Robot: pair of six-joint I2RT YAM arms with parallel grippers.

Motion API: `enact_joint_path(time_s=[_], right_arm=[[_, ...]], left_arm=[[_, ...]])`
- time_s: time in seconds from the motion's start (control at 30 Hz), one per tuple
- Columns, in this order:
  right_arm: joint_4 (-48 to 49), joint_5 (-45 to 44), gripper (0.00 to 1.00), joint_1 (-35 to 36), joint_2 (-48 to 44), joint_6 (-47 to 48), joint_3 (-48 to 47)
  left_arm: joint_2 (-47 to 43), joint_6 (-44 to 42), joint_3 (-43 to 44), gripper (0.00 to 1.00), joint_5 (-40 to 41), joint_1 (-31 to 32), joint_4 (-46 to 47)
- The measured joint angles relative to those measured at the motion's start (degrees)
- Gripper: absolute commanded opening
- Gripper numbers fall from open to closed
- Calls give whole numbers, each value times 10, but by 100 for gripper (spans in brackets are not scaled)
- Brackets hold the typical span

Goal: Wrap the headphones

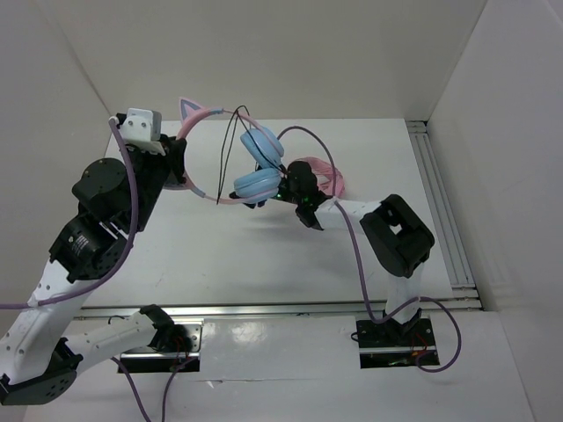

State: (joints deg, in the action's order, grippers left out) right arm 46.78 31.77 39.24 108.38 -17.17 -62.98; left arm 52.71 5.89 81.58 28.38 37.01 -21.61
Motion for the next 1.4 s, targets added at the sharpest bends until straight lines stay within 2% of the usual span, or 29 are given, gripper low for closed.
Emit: enact_joint_path(time_s=[0.5,0.8,1.0,1.1,1.2,1.23,1.27,1.4], right_arm=[[-53,-1,47,15,21,47,1],[-57,0,52,15,29,52,4],[-59,0,62,15,29,56,4],[-61,1,62,15,29,58,4],[-63,-4,52,15,29,62,5],[-64,-9,44,15,29,63,5],[-66,-12,43,15,29,65,5],[-84,-20,49,15,29,71,5]], left_arm=[[7,0,13,0,26,0,-6],[7,-4,14,0,39,0,-8],[7,-12,14,0,40,0,-9],[7,-12,14,0,40,0,-9],[7,-12,14,0,40,0,-9],[7,-12,14,0,40,0,-9],[7,-12,14,0,41,0,-9],[7,-12,14,0,56,0,-9]])
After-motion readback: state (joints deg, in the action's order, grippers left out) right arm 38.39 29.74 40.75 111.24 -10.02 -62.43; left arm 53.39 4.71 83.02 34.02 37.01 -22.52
